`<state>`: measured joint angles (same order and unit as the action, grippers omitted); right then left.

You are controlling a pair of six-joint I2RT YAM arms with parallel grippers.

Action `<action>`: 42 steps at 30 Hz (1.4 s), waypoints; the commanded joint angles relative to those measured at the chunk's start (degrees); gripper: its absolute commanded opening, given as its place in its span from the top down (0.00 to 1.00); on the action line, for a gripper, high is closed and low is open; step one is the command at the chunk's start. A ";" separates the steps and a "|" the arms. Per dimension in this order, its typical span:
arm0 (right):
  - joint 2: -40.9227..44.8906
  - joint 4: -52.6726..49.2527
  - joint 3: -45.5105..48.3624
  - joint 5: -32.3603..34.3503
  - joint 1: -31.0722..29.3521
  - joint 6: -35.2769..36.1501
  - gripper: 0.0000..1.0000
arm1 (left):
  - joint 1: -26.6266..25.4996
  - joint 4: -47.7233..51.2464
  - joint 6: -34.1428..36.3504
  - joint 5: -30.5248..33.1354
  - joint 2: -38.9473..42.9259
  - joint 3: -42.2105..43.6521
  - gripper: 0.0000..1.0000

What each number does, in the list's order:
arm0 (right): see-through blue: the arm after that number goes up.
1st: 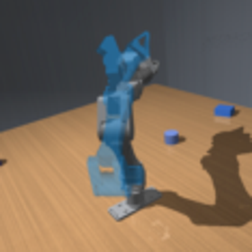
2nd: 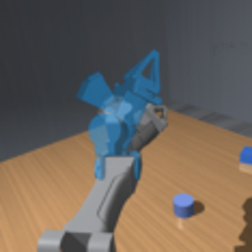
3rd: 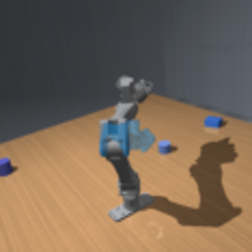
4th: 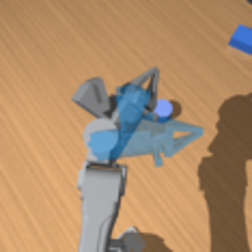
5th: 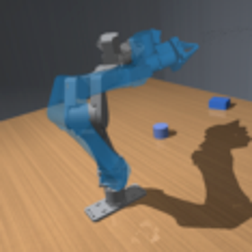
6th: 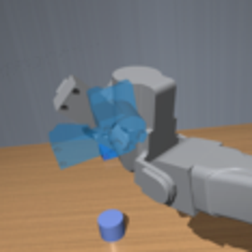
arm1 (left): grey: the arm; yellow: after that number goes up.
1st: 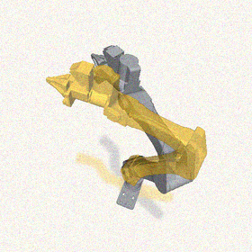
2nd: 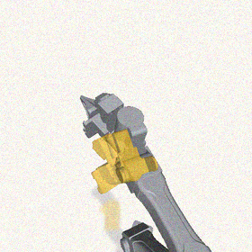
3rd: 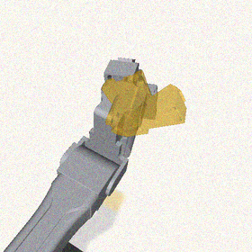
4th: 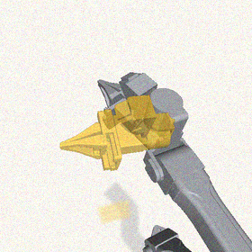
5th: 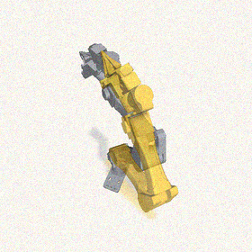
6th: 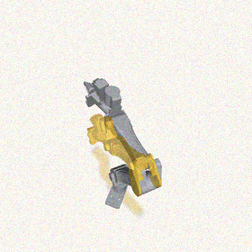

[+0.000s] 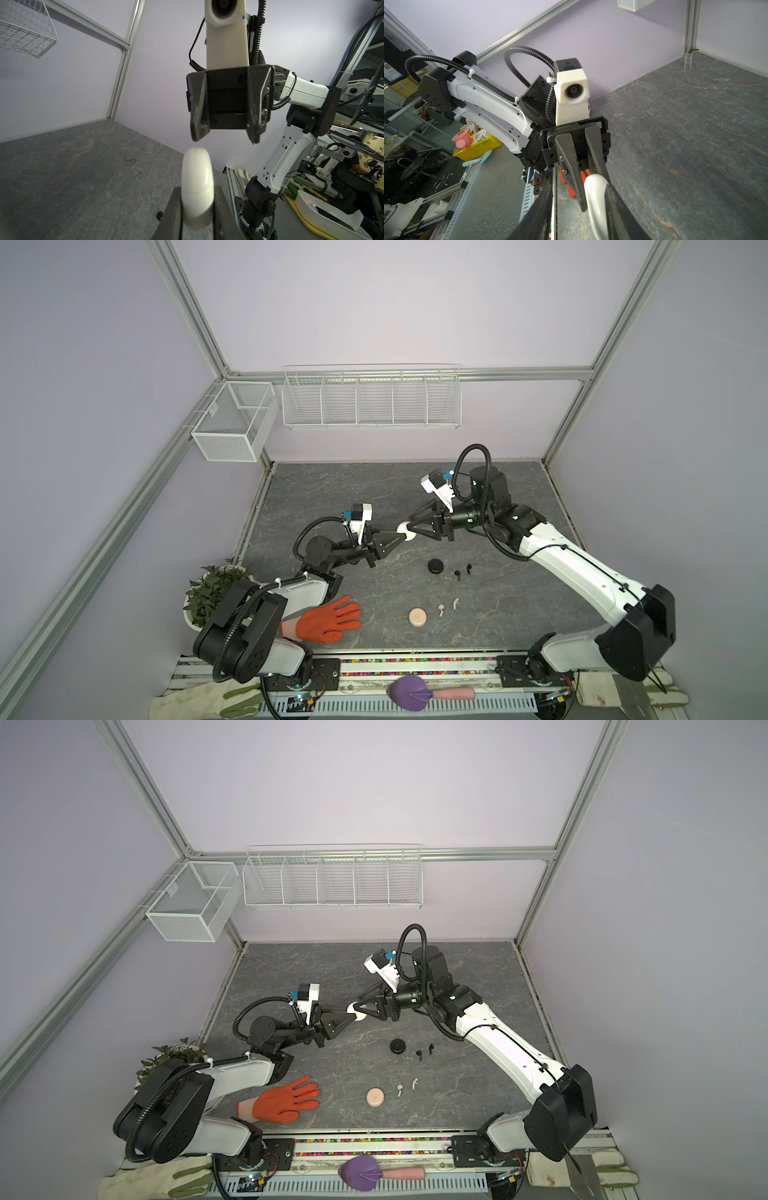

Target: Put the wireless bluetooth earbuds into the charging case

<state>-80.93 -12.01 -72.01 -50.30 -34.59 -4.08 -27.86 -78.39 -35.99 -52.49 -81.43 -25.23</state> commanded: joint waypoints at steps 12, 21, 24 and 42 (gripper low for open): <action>-3.53 -10.01 -6.86 0.18 0.06 5.96 0.60 | 0.43 -2.81 -0.66 -1.83 0.20 -0.60 1.00; -4.81 -14.21 -8.02 -1.52 -0.62 9.31 0.63 | 1.14 -2.77 -0.93 -2.04 1.23 -0.48 1.00; -6.02 -15.75 -9.11 -1.62 -0.77 10.07 0.63 | 1.14 -2.80 -0.93 -1.99 1.66 -0.52 1.00; -3.63 -18.75 -8.88 -0.04 -2.99 12.60 0.72 | 1.40 -2.73 -1.37 -0.10 3.44 0.71 1.00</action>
<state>-86.26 -27.05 -81.76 -48.42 -36.16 6.46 -27.00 -78.17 -36.40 -55.16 -79.33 -24.77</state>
